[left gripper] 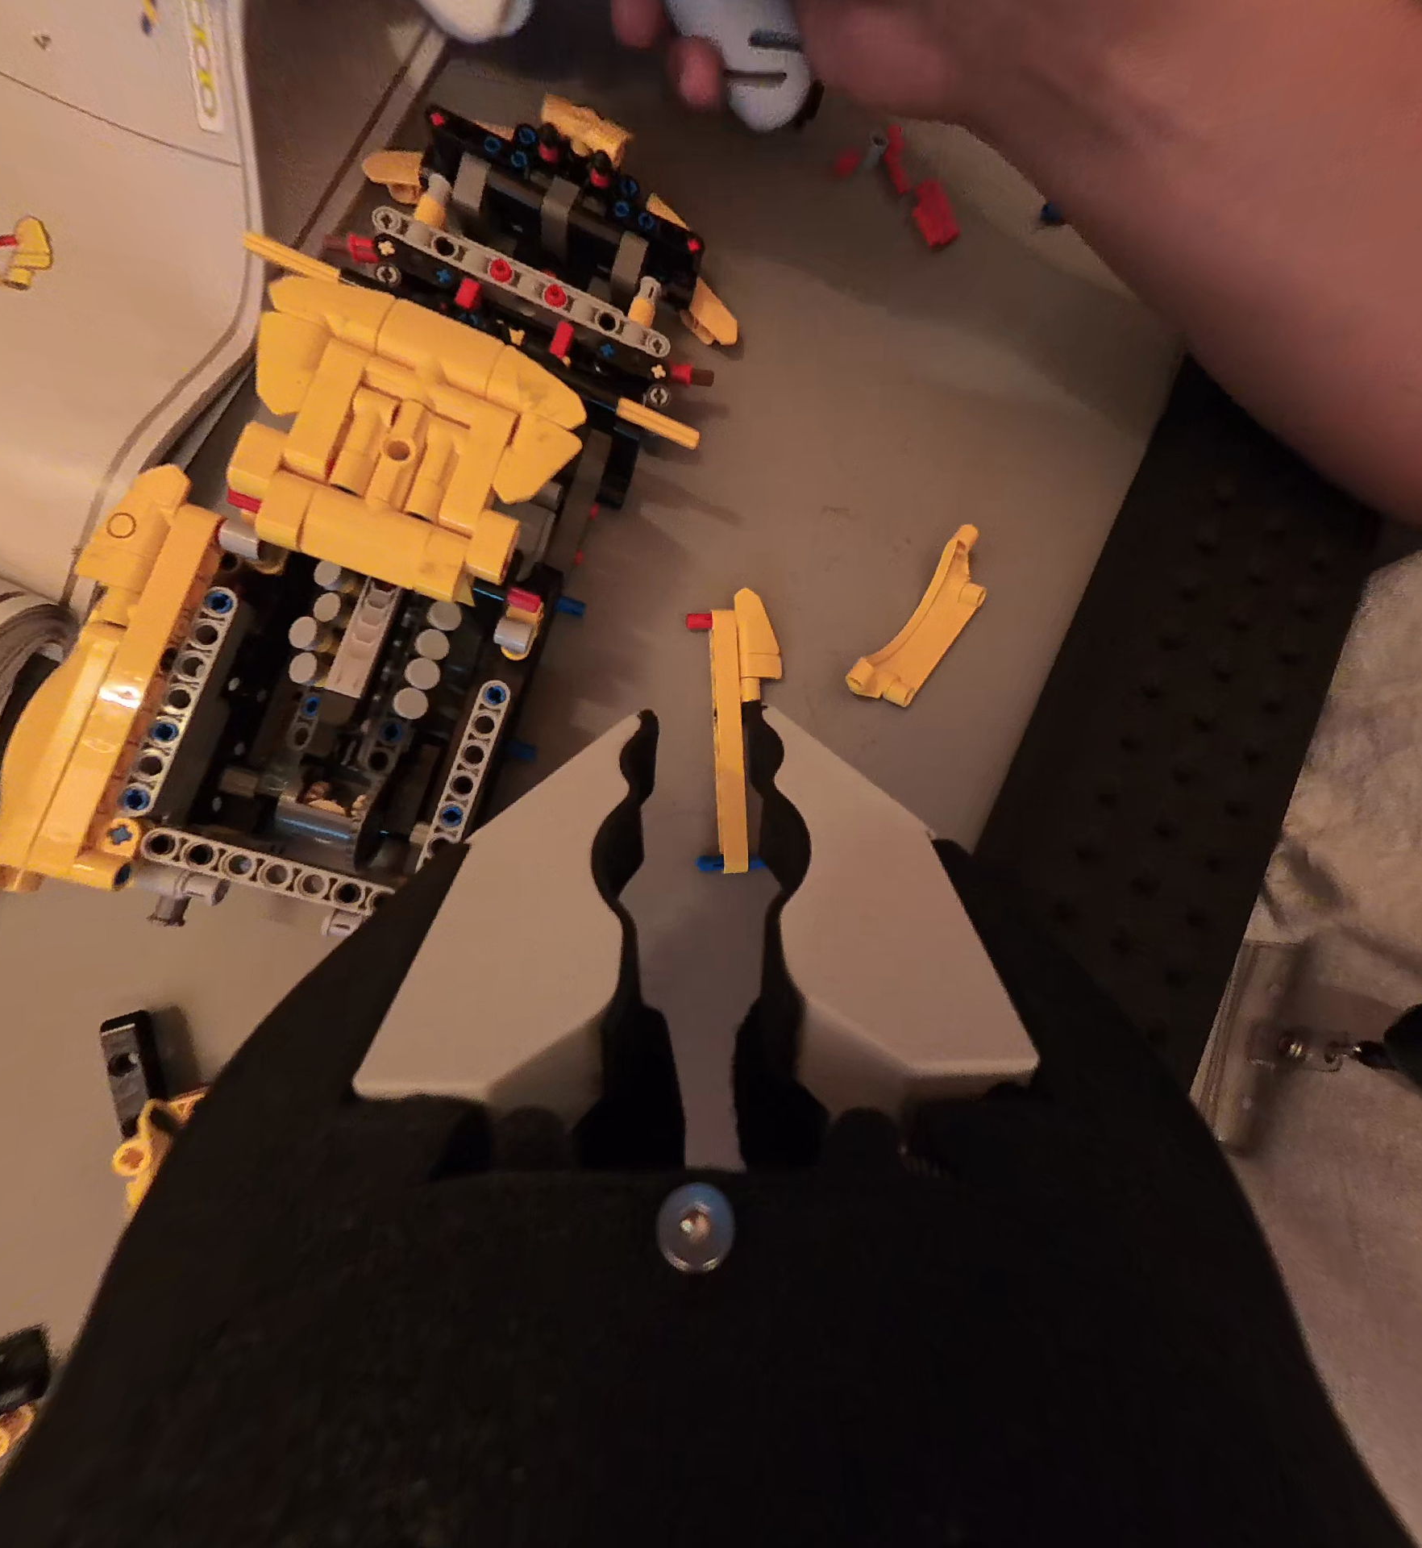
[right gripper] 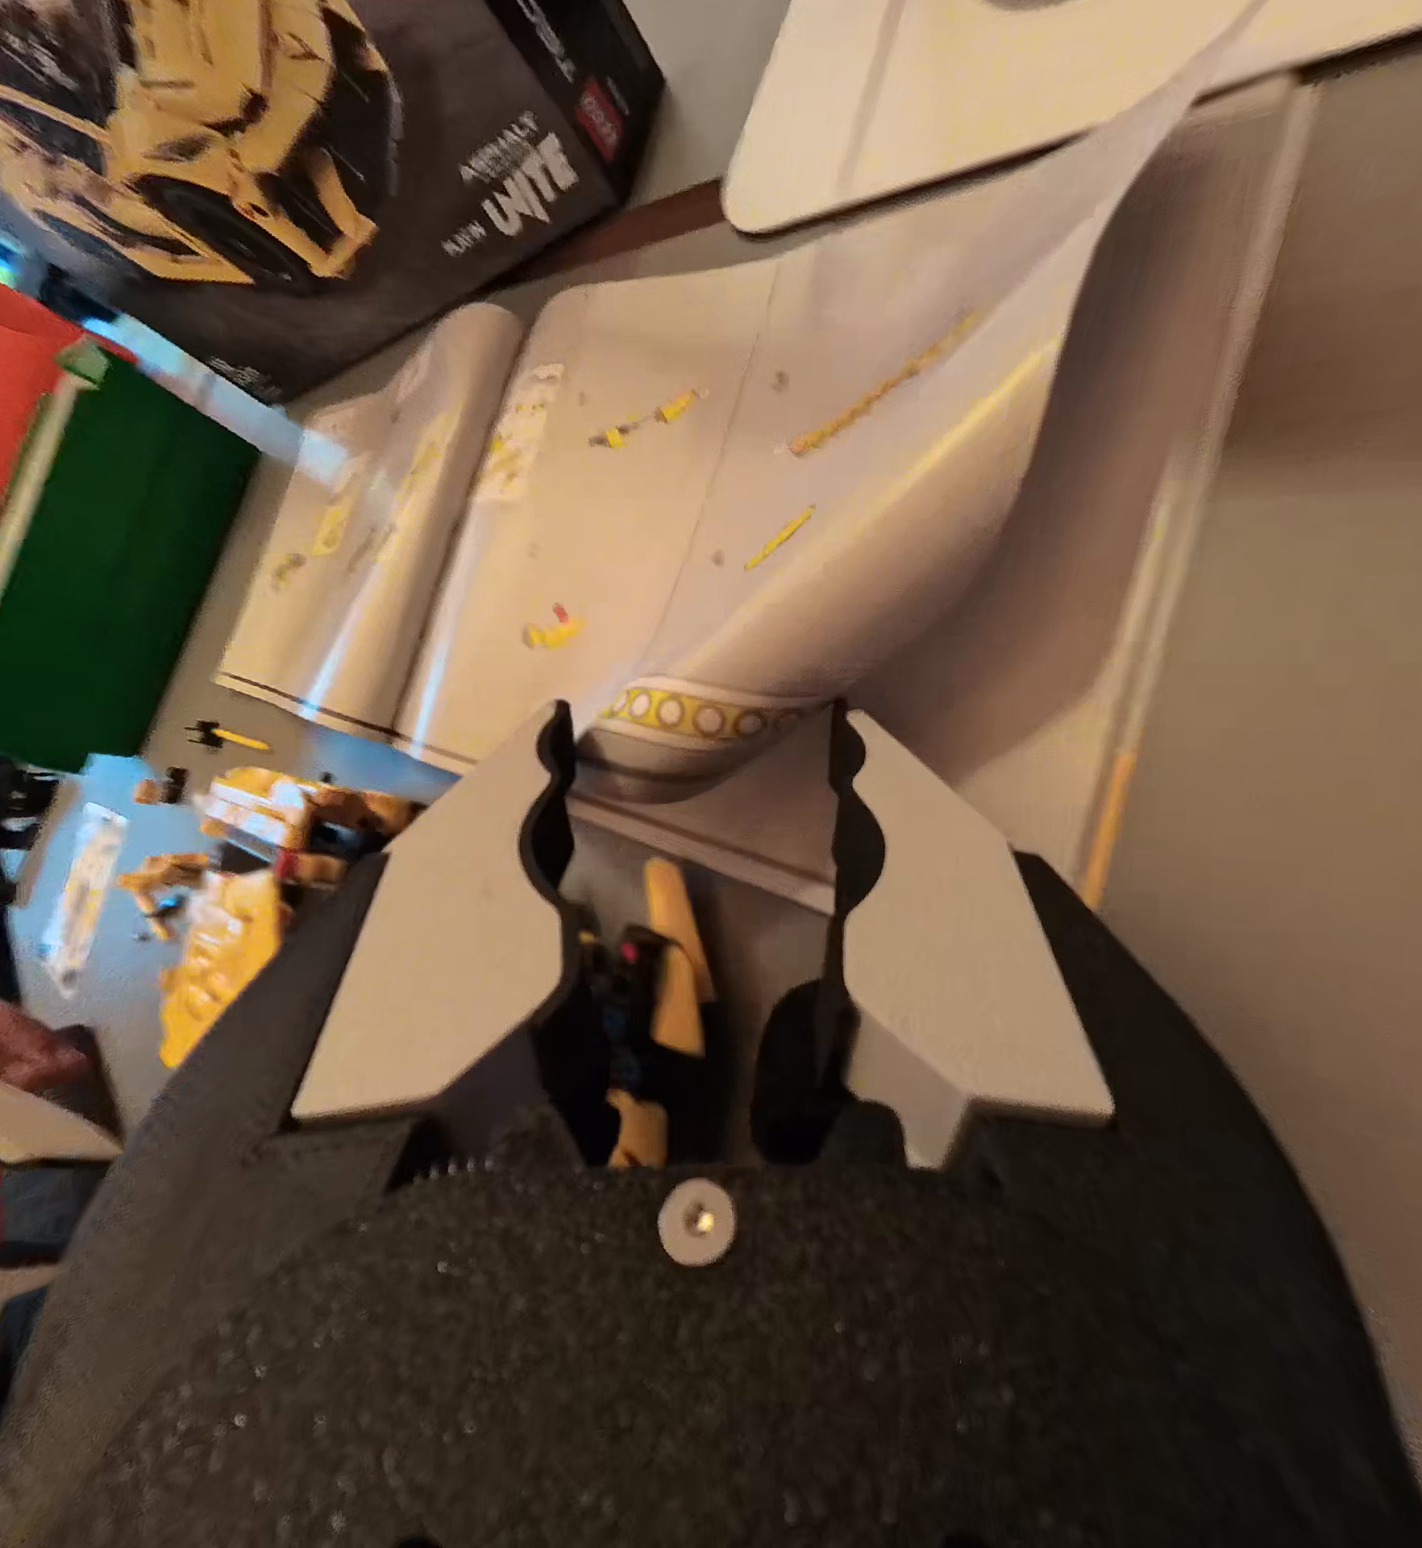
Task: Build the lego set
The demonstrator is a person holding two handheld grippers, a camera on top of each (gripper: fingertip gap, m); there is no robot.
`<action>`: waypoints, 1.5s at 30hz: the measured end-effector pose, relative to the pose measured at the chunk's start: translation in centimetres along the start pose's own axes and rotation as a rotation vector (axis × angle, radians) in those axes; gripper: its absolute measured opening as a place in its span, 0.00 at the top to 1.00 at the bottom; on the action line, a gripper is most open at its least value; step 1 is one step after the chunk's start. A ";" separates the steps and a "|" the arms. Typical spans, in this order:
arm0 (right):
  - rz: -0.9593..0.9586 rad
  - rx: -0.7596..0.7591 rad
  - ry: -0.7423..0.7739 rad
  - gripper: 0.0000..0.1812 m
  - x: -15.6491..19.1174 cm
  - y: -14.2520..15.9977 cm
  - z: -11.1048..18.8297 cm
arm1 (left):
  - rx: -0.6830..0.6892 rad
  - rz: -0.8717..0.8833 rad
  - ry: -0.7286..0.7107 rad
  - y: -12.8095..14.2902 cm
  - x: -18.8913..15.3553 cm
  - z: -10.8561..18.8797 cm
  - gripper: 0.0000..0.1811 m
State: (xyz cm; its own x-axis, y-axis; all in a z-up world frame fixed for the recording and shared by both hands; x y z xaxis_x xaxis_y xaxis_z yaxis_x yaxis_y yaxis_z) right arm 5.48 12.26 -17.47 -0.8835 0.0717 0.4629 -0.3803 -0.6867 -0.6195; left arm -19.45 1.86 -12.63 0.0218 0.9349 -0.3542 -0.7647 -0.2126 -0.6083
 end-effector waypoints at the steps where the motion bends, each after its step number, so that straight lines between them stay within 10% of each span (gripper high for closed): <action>1: -0.015 -0.008 -0.032 0.67 0.7 -0.5 -0.4 | -0.004 0.001 -0.002 0.0 0.0 0.1 0.88; 8: 0.087 0.039 -0.095 0.96 5.5 -3.2 -3.6 | -0.054 0.032 -0.014 0.2 0.2 1.5 0.88; 26: 0.832 0.644 -0.295 0.99 27.4 1.8 -16.5 | -0.250 0.193 -0.186 5.2 2.0 9.2 0.89; 31: 0.760 0.634 -0.417 0.78 28.5 2.6 -18.0 | -0.323 0.224 -0.178 6.7 1.8 9.5 0.89; 35: 0.784 0.468 -0.550 0.68 27.3 -1.2 -13.6 | -0.370 0.239 -0.155 7.9 2.0 10.0 0.89; 39: 0.925 0.277 -0.398 0.70 20.9 -5.2 -10.9 | -0.387 0.241 -0.151 9.0 2.6 10.5 0.89; 45: 1.164 0.234 -0.283 0.66 16.9 -3.3 -13.9 | -0.371 0.239 -0.152 9.5 3.5 10.3 0.89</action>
State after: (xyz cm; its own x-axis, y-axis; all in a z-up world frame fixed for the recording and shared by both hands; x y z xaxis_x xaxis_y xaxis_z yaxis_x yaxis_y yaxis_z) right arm -12.02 25.83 -16.39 -0.5620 -0.8130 -0.1523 0.6827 -0.3520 -0.6403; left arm -33.30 6.08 -12.33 -0.2431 0.8723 -0.4242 -0.4539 -0.4888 -0.7450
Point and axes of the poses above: each gripper's, where its closed fingertips meet, z back along the fingers, y out of its underside, x = y × z across the jaws, the point moved 6 cm from there along z, back along the fingers, and after that the axes turned 11 degrees about y, right-handed, at the moved point
